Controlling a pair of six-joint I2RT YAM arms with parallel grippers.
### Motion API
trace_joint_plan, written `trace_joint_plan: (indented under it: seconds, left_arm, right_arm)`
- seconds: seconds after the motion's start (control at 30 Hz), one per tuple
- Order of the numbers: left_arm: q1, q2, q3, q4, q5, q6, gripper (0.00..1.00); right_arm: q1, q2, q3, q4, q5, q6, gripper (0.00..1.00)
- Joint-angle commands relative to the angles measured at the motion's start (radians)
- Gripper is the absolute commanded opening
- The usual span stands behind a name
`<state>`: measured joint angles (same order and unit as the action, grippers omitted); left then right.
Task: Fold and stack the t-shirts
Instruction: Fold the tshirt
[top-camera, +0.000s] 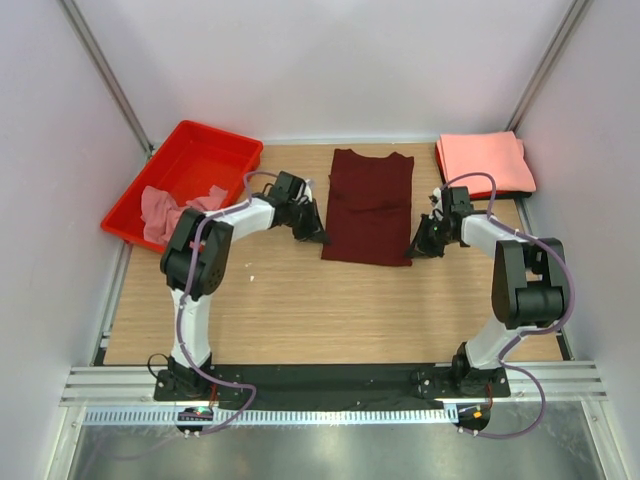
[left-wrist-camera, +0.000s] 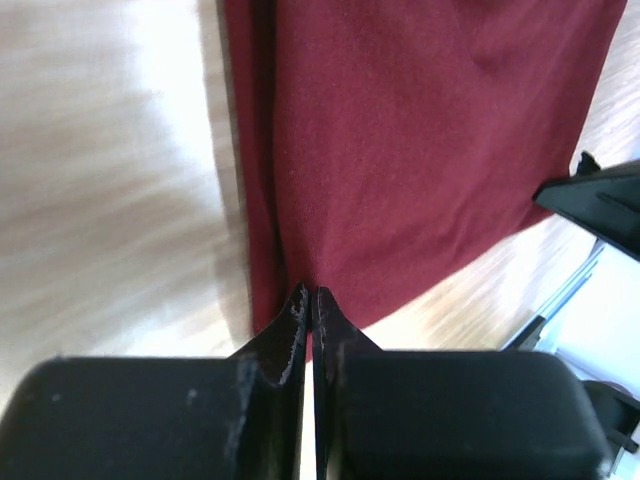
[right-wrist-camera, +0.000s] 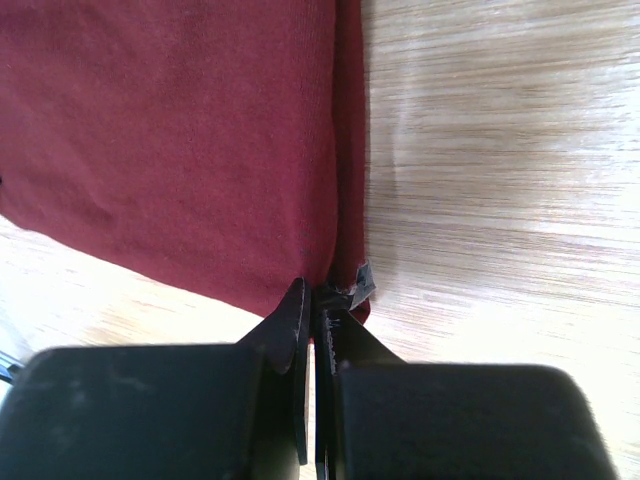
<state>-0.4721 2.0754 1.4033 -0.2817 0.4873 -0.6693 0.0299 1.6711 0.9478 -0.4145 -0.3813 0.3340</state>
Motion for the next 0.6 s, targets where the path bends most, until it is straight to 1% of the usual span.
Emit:
trace_joint_plan:
  seconds: [0.0, 0.13, 0.3, 0.33, 0.37, 0.4, 0.53, 0.57]
  left_arm:
    - [-0.007, -0.127, -0.047, 0.053, 0.016, -0.035, 0.00]
    - [-0.008, -0.163, -0.116, 0.078, 0.004, -0.056, 0.00]
    - [-0.008, -0.133, -0.132, 0.091, 0.010, -0.064, 0.01]
    - [-0.010, -0.118, -0.130, 0.090, 0.013, -0.067, 0.04]
    - [-0.008, -0.114, -0.129, 0.091, 0.010, -0.069, 0.17]
    - [-0.008, -0.107, -0.129, 0.093, 0.002, -0.069, 0.21]
    - [-0.008, -0.115, -0.139, 0.092, -0.021, -0.067, 0.26]
    - [-0.008, -0.117, -0.142, 0.092, -0.024, -0.067, 0.30]
  right_arm:
    - [-0.001, -0.047, -0.007, 0.019, 0.025, -0.010, 0.01]
    - [0.001, -0.053, -0.018, 0.017, 0.036, -0.006, 0.01]
    - [0.001, -0.062, -0.027, 0.003, 0.061, -0.001, 0.01]
    - [0.001, -0.063, -0.040, 0.009, 0.059, 0.003, 0.01]
    - [-0.001, -0.066, -0.047, 0.011, 0.058, 0.010, 0.01]
    - [0.001, -0.074, -0.055, 0.014, 0.058, 0.013, 0.01]
    - [-0.001, -0.108, -0.125, 0.066, 0.045, 0.037, 0.01]
    - [-0.001, -0.114, -0.139, 0.077, 0.045, 0.046, 0.01]
